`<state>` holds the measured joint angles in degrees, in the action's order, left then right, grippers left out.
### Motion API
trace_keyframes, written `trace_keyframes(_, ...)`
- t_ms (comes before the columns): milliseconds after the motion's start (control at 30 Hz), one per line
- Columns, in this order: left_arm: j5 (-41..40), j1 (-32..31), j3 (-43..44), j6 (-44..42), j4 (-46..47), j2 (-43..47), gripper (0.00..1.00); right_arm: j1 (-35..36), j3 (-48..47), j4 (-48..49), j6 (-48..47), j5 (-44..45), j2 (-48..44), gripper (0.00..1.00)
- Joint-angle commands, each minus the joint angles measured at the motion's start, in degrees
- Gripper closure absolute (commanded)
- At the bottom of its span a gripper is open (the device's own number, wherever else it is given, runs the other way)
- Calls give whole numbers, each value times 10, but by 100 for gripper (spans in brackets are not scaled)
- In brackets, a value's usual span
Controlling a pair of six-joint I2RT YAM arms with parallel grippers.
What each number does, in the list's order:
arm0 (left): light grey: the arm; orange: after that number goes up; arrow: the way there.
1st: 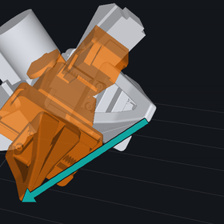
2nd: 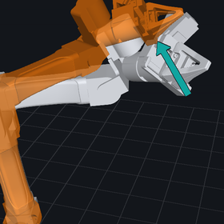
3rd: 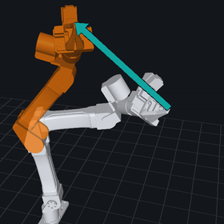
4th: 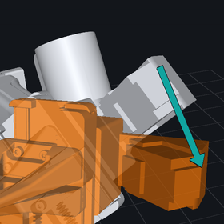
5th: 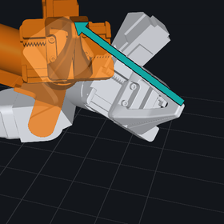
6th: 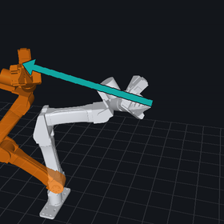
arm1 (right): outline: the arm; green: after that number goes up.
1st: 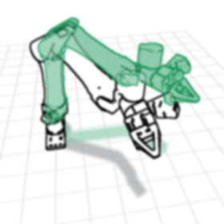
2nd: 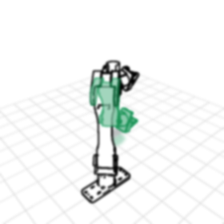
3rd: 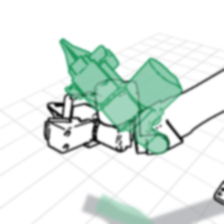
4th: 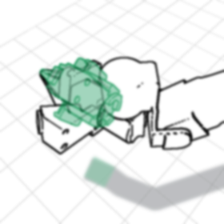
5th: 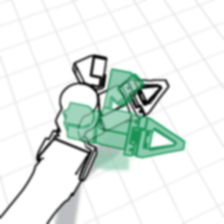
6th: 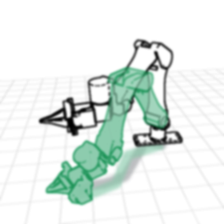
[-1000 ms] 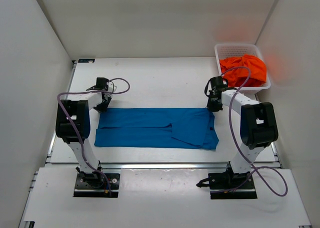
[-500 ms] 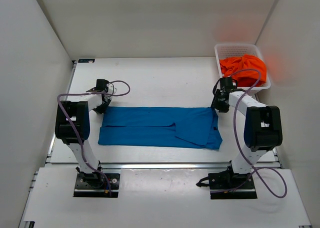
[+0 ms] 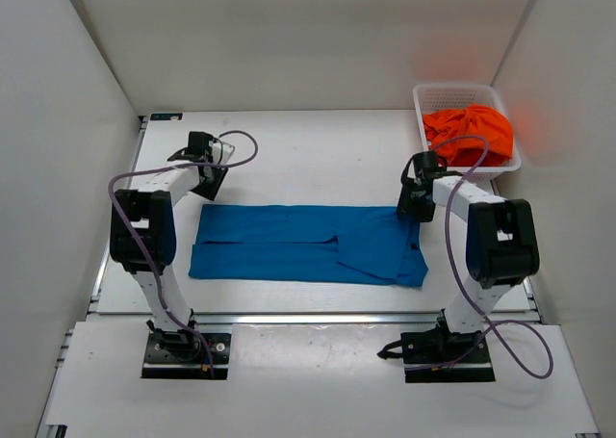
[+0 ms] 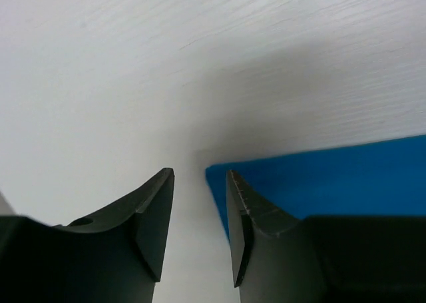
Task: Fold and stack the t-shirts
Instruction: Rotate the tshirt 90 degrees
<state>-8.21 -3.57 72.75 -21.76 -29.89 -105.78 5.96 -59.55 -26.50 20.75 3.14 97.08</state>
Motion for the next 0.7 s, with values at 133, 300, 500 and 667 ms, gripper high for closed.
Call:
trace_keyframes(133, 22, -34, -17, -12, 9, -31, 63, 20, -51, -25, -18, 1, 65, 81)
trace_keyframes(300, -19, -25, -52, -28, 7, -24, 89, 54, -95, -32, -52, 1, 94, 99)
trace_keyframes(500, -42, -6, -111, -52, -61, 20, 97, 86, -268, -54, -64, 6, 214, 98)
trace_keyframes(667, -49, -10, -151, -58, -100, 52, 97, 85, -461, -58, -59, -17, 298, 66)
